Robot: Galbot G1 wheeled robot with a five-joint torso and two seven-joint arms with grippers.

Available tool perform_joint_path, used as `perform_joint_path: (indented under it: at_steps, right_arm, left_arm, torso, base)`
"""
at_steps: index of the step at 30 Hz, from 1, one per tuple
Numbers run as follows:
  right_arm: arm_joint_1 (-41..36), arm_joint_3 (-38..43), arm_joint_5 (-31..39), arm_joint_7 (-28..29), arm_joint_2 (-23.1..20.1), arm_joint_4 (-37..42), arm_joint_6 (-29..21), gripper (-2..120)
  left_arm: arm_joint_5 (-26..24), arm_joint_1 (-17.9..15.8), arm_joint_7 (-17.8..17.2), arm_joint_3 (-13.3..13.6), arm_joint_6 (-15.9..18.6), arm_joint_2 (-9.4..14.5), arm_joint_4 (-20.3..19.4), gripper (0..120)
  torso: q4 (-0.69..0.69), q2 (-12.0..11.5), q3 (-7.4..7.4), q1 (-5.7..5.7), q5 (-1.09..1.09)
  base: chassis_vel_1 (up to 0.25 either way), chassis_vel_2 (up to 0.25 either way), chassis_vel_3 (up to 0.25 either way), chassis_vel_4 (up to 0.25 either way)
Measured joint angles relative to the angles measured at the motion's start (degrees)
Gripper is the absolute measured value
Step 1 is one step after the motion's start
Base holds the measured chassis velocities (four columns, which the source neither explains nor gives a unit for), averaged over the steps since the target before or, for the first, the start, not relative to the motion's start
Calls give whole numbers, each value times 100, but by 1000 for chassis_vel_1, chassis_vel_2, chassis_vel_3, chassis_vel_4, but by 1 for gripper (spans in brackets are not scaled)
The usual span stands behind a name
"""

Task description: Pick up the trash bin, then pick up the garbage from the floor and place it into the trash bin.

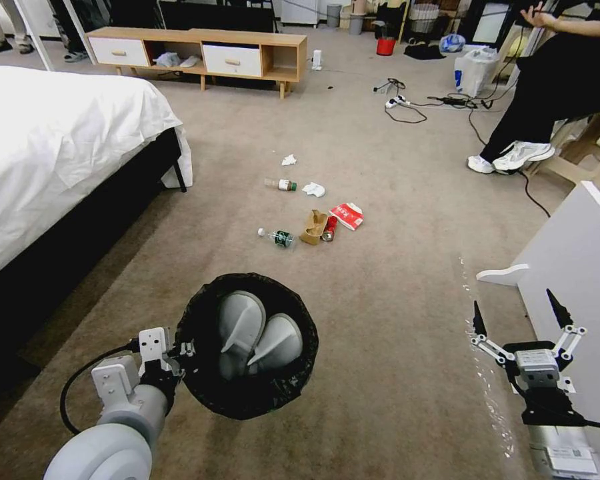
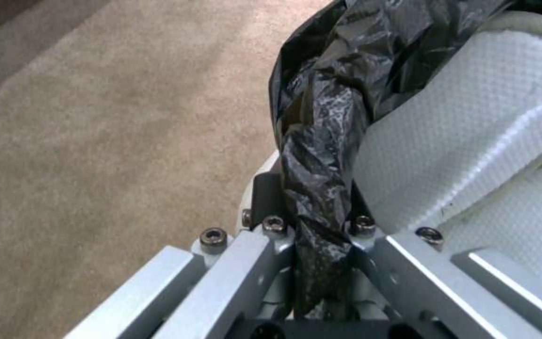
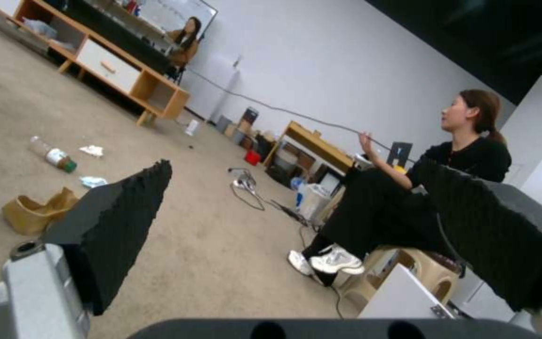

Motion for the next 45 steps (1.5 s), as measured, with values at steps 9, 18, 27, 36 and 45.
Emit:
perform_joint_path:
  at_steps: [9,18,27,36,45]
  right_arm:
    - [0,-15,45,4,-13,-34,0,100]
    - [28,-71,39,8,-13,-68,-2,100]
    - [51,-29,11,-20,-23,-74,-29,100]
    - [57,-32,10,-28,-13,-80,-38,100]
    - [54,-34,21,-28,-5,-90,5,100]
  left_arm:
    - [66,-6,99,11,-37,1,30,2]
    - [56,-41,114,33,-41,19,61,2]
    - [31,-77,115,42,-42,11,93,2]
    - [27,-70,115,35,-43,4,94,2]
    - [27,-56,111,19,-42,-12,92,2]
  torso:
    - [0,0,0,0,0]
    - [0,0,0,0,0]
    - [0,0,0,0,0]
    - [0,0,0,0,0]
    - [-1,0,0,0,0]
  base:
    - [0,0,0,0]
    - [0,0,0,0]
    - [0,0,0,0]
    - [0,0,0,0]
    - [45,48,-45,-54]
